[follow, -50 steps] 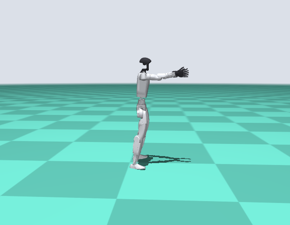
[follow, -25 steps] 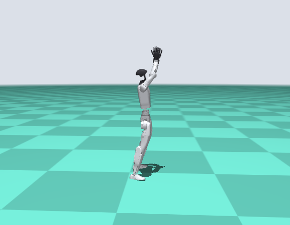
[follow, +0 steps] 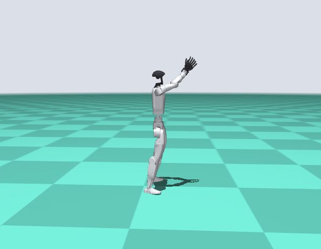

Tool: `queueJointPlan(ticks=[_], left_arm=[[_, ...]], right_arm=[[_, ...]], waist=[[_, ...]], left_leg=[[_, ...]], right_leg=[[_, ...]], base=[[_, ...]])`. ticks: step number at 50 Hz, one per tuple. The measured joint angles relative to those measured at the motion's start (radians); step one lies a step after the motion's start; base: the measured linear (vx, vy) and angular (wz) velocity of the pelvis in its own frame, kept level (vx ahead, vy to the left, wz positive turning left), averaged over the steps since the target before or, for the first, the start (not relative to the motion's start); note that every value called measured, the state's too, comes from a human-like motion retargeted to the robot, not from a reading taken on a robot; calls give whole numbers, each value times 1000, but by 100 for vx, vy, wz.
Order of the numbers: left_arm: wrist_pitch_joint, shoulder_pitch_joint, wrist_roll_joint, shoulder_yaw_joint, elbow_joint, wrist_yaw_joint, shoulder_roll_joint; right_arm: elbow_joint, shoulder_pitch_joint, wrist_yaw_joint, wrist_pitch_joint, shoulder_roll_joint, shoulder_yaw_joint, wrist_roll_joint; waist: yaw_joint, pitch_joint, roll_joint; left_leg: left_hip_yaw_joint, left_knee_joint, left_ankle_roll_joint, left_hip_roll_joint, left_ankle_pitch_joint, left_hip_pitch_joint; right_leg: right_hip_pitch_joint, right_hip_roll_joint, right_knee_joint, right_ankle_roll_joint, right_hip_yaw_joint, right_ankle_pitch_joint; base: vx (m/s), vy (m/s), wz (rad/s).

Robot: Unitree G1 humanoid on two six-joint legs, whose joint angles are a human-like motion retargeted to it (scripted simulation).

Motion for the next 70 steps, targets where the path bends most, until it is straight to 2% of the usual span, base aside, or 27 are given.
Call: queueJointPlan(ticks=[5,10,15,18,20,25,27,30,35,36,40,43,48,52,59,63,70], left_arm=[[23,366,44,75,33,-32,-76],[90,696,70,123,183,-44,-241],[171,954,210,316,385,-64,-383],[184,1063,290,412,445,-83,-414],[171,1143,328,434,458,-96,-430],[147,1274,380,360,452,-152,-443],[112,1293,287,381,424,-130,-448],[98,1308,257,356,405,-120,-454],[95,1311,241,327,391,-105,-461],[121,1299,304,303,408,-132,-453],[113,1279,254,348,424,-117,-452],[147,1223,242,369,444,-111,-433],[178,1088,196,331,418,-109,-388],[179,884,103,246,332,-88,-314],[78,453,29,118,53,-20,-118],[23,199,54,36,-83,18,-3],[-32,-210,97,-89,-181,81,102]], right_arm=[[8,373,13,-6,128,-86,-2],[131,732,25,29,252,-175,49],[337,988,58,70,418,-344,-8],[398,1093,81,77,484,-405,-69],[410,1178,83,52,510,-407,-98],[401,1302,106,17,538,-324,-116],[392,1318,83,1,536,-306,-103],[375,1336,72,-9,527,-271,-91],[347,1348,61,-13,513,-262,-70],[350,1334,80,-1,516,-262,-70],[387,1307,69,-5,534,-287,-42],[430,1237,72,29,535,-319,-19],[433,1081,62,51,496,-329,19],[360,861,45,67,414,-272,52],[47,450,-7,49,178,-146,-25],[-117,211,-54,24,55,-90,-94],[-223,-180,-115,0,-103,33,-144]], waist=[[-31,34,0],[-27,144,8],[-62,236,14],[-86,292,5],[-96,305,6],[-96,346,-9],[-82,361,-14],[-67,375,-17],[-58,373,-14],[-63,379,-18],[-79,346,-21],[-82,306,-20],[-80,187,-11],[-72,101,-10],[-52,-5,-9],[-46,-36,-10],[-30,-66,-14]], left_leg=[[2,2,13,-5,9,-5],[4,5,24,-6,19,-24],[12,-17,24,-7,35,-49],[20,-41,24,-12,46,-58],[25,-58,17,-14,56,-62],[34,-82,6,-21,72,-68],[35,-85,3,-22,75,-69],[35,-85,2,-23,78,-70],[31,-83,4,-23,77,-73],[30,-76,7,-21,72,-75],[27,-49,8,-12,54,-77],[24,-77,8,-18,66,-64],[16,-61,13,-13,53,-50],[10,-37,21,-8,37,-35],[10,-8,10,3,18,-10],[16,-9,3,7,13,1],[29,-22,-7,8,9,1]], right_leg=[[-13,-6,10,0,10,7],[-43,-10,26,-14,22,17],[-94,-8,41,-35,42,27],[-122,-7,43,-41,55,32],[-137,-5,41,-39,61,37],[-151,-4,26,-30,66,47],[-150,-3,17,-29,65,51],[-144,-2,5,-27,62,55],[-138,0,-5,-27,55,56],[-136,-1,-3,-27,54,53],[-125,0,0,-28,46,44],[-125,1,5,-30,47,37],[-102,0,16,-32,37,20],[-73,-1,21,-32,28,7],[-29,2,16,-8,17,-1],[-20,6,11,1,19,-5],[-29,11,2,8,24,-9]], base=[[-11,1,-6],[-12,2,-6],[-11,2,-9],[-9,1,-12],[-8,0,-10],[-6,-1,-6],[0,0,0],[0,0,0],[0,0,0],[0,0,0],[1,0,2],[5,-1,2],[8,-1,7],[10,-1,6],[11,-1,1],[10,-1,-6],[9,0,-6]])
